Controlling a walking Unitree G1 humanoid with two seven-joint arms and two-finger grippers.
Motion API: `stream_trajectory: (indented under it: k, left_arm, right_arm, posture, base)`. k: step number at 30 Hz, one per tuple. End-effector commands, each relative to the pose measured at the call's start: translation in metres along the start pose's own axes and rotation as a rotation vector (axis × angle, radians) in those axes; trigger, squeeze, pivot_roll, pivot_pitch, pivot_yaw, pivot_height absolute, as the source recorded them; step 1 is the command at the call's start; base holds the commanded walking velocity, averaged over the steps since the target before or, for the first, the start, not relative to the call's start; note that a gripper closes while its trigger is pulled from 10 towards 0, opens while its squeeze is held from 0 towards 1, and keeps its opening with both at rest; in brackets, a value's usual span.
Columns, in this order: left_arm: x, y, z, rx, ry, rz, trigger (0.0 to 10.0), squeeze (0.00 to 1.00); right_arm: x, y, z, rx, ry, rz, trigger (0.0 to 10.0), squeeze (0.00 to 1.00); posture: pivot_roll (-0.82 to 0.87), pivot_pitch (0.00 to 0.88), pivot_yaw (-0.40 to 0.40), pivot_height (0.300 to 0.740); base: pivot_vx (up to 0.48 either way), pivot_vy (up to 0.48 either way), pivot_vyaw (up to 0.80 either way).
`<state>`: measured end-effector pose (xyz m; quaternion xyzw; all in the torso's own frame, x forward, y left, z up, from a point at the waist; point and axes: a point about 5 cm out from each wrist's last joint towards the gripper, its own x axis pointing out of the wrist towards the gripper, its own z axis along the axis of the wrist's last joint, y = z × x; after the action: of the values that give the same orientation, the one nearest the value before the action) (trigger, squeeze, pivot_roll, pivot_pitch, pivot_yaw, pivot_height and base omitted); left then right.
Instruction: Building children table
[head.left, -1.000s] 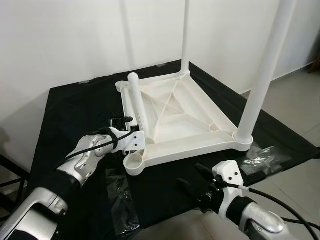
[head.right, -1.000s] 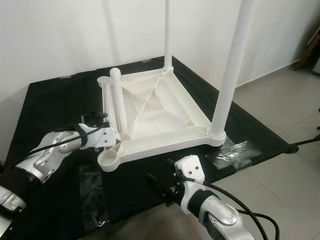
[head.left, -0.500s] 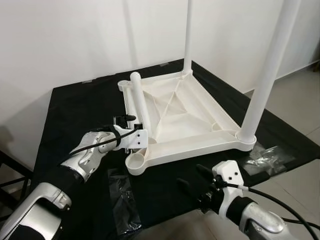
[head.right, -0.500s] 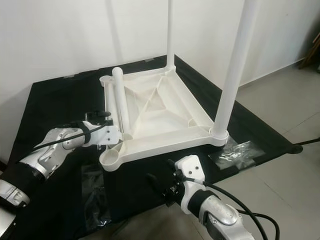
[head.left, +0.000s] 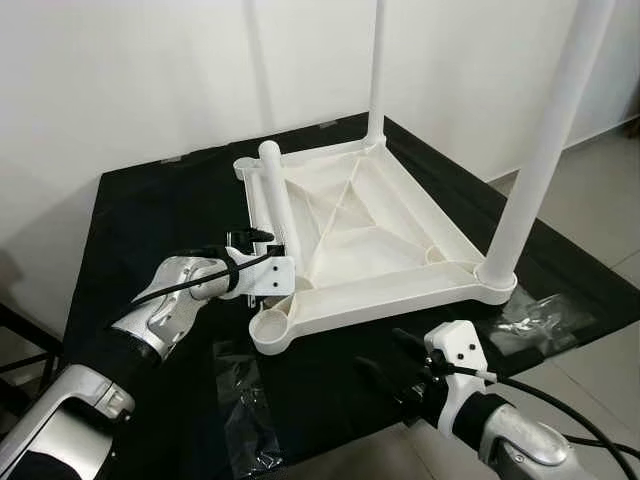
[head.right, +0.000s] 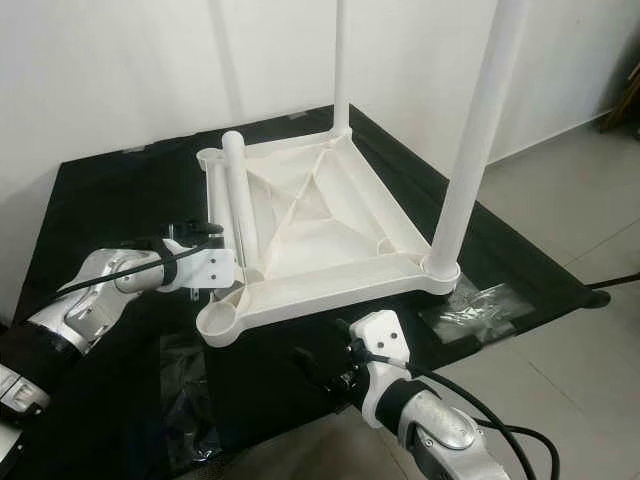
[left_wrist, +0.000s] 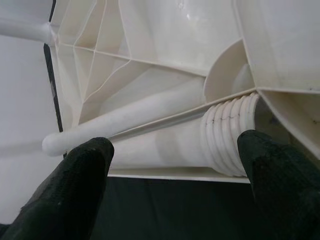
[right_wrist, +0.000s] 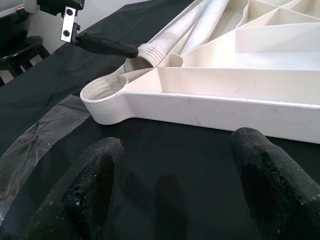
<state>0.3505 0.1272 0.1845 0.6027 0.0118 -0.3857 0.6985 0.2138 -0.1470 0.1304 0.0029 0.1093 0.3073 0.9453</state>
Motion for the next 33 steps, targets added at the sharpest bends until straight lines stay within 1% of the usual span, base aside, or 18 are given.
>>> stream_trajectory:
  k: [1, 3, 4, 6, 7, 9, 12, 16, 18, 20, 21, 22, 25, 29, 31, 33]
  left_arm:
    - [0.002, -0.018, -0.004, -0.017, 0.01, -0.093, 10.0, 0.0]
    - [-0.009, -0.007, -0.002, -0.02, 0.0, -0.092, 10.0, 0.0]
    - [-0.009, -0.007, -0.002, -0.02, 0.0, -0.092, 10.0, 0.0]
    - [-0.018, -0.001, 0.002, -0.019, -0.014, -0.103, 10.0, 0.0]
    - [-0.019, -0.003, 0.004, -0.018, -0.022, -0.12, 10.0, 0.0]
    - [-0.019, -0.003, 0.004, -0.018, -0.022, -0.12, 10.0, 0.0]
    - [-0.017, -0.015, 0.01, -0.013, -0.039, -0.181, 10.0, 0.0]
    - [-0.011, -0.017, 0.012, -0.001, -0.037, -0.153, 10.0, 0.0]
    - [-0.005, -0.013, 0.013, 0.01, -0.033, -0.095, 10.0, 0.0]
    - [-0.005, -0.013, 0.013, 0.01, -0.033, -0.095, 10.0, 0.0]
    - [-0.002, -0.007, 0.012, 0.023, -0.008, -0.037, 10.0, 0.0]
    - [-0.002, -0.007, 0.012, 0.023, -0.008, -0.037, 10.0, 0.0]
    - [-0.002, -0.001, 0.01, 0.025, 0.014, 0.001, 10.0, 0.0]
    - [-0.004, 0.001, 0.01, 0.022, 0.016, 0.004, 10.0, 0.0]
    - [-0.009, 0.0, 0.009, -0.008, 0.003, -0.043, 10.0, 0.0]
    - [-0.012, 0.001, 0.008, -0.009, 0.002, -0.053, 10.0, 0.0]
  right_arm:
    - [0.001, 0.004, 0.001, 0.003, 0.002, 0.017, 10.0, 0.0]
    - [0.0, 0.004, 0.001, 0.005, 0.001, 0.017, 10.0, 0.0]
    - [0.0, 0.004, 0.001, 0.005, 0.001, 0.017, 10.0, 0.0]
    - [0.0, 0.004, 0.002, 0.005, 0.001, 0.017, 10.0, 0.0]
    - [0.0, 0.004, 0.002, 0.005, 0.001, 0.018, 10.0, 0.0]
    - [0.0, 0.004, 0.002, 0.005, 0.001, 0.018, 10.0, 0.0]
    - [0.0, 0.004, 0.001, 0.004, 0.002, 0.019, 10.0, 0.0]
    - [0.0, 0.004, 0.001, 0.004, 0.002, 0.019, 10.0, 0.0]
    - [0.001, 0.004, 0.001, 0.004, 0.002, 0.019, 10.0, 0.0]
    - [0.001, 0.004, 0.001, 0.004, 0.002, 0.019, 10.0, 0.0]
    - [0.001, 0.004, 0.001, 0.003, 0.002, 0.019, 10.0, 0.0]
    - [0.001, 0.004, 0.001, 0.003, 0.002, 0.019, 10.0, 0.0]
    - [0.001, 0.004, 0.001, 0.003, 0.002, 0.02, 10.0, 0.0]
    - [0.001, 0.005, 0.001, 0.004, 0.002, 0.021, 10.0, 0.0]
    - [0.001, 0.005, 0.001, 0.005, 0.002, 0.022, 10.0, 0.0]
    - [0.001, 0.006, 0.001, 0.007, 0.001, 0.022, 10.0, 0.0]
  posture:
    - [-0.1, 0.057, 0.062, 0.74]
    - [-0.1, 0.058, 0.062, 0.74]
    - [-0.1, 0.058, 0.062, 0.74]
    - [-0.09, 0.057, 0.061, 0.74]
    - [-0.1, 0.057, 0.06, 0.74]
    - [-0.1, 0.057, 0.06, 0.74]
    - [-0.1, 0.055, 0.063, 0.74]
    - [-0.1, 0.053, 0.06, 0.74]
    - [-0.1, 0.053, 0.062, 0.74]
    - [-0.1, 0.053, 0.062, 0.74]
    - [-0.1, 0.051, 0.063, 0.74]
    - [-0.1, 0.051, 0.063, 0.74]
    - [-0.1, 0.049, 0.065, 0.74]
    - [-0.1, 0.048, 0.065, 0.74]
    - [-0.1, 0.049, 0.068, 0.74]
    - [-0.1, 0.049, 0.066, 0.74]
  base:
    - [0.0, 0.0, 0.0]
    - [0.0, 0.0, 0.0]
    - [0.0, 0.0, 0.0]
    - [0.0, 0.0, 0.0]
    - [0.0, 0.0, 0.0]
    - [0.0, 0.0, 0.0]
    - [0.0, 0.0, 0.0]
    - [0.0, 0.0, 0.0]
    - [0.0, 0.0, 0.0]
    - [0.0, 0.0, 0.0]
    - [0.0, 0.0, 0.0]
    - [0.0, 0.0, 0.0]
    - [0.0, 0.0, 0.0]
    - [0.0, 0.0, 0.0]
    - [0.0, 0.0, 0.0]
    - [0.0, 0.0, 0.0]
